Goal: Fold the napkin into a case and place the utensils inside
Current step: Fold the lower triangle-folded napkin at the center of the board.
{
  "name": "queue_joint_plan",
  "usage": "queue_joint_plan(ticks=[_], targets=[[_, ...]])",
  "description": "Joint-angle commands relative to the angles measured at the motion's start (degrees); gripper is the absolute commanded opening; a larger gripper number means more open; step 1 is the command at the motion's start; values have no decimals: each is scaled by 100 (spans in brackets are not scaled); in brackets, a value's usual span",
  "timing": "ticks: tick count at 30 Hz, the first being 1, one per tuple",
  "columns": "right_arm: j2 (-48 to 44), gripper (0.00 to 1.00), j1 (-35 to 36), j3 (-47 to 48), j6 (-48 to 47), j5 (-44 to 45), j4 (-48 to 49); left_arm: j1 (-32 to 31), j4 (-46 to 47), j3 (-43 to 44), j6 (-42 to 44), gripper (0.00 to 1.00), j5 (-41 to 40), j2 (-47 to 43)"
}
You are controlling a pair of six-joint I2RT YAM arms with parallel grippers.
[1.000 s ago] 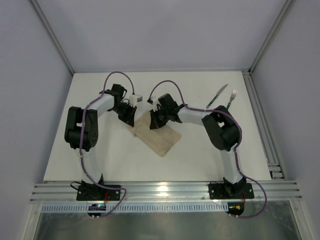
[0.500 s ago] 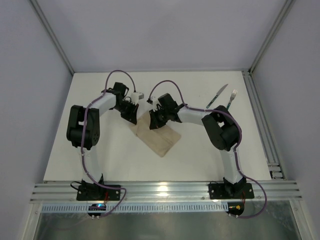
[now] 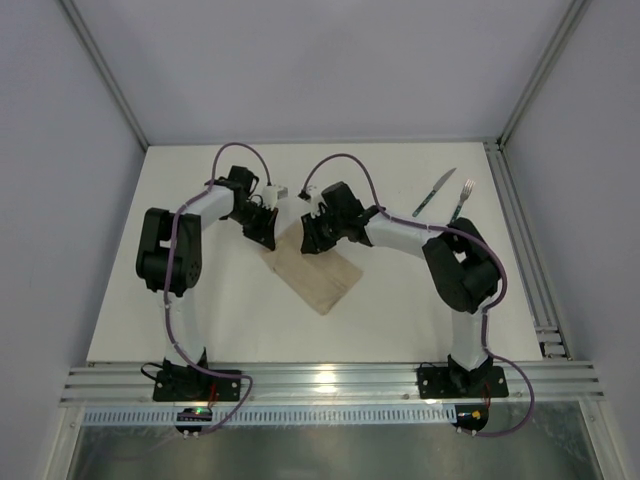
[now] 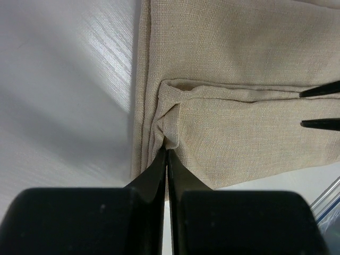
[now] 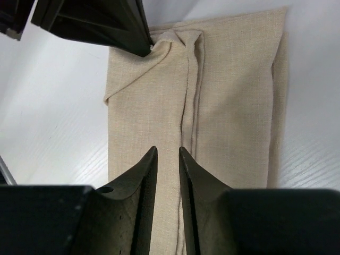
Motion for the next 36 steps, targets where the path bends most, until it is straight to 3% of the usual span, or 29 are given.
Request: queue_joint_plan(ticks=[1,14,19,26,36], targets=[[-448,27,100,-344,197,24,374,-30,210,121,-158,0,81,78],[-1344,14,751,-1575,-409,349,5,-21,263,60,-290,0,46,34],[-1205,11,795,-1743,-357,419,-284,-21,280,60,-325,0,2,25],[-1020,8,383,-2023,-15,139,-268,-3,395,-37,-343,17,-112,-361],[-677,8,-48,-1699,-567,-108,-504,32,8,42,-132,22,-94,-888]])
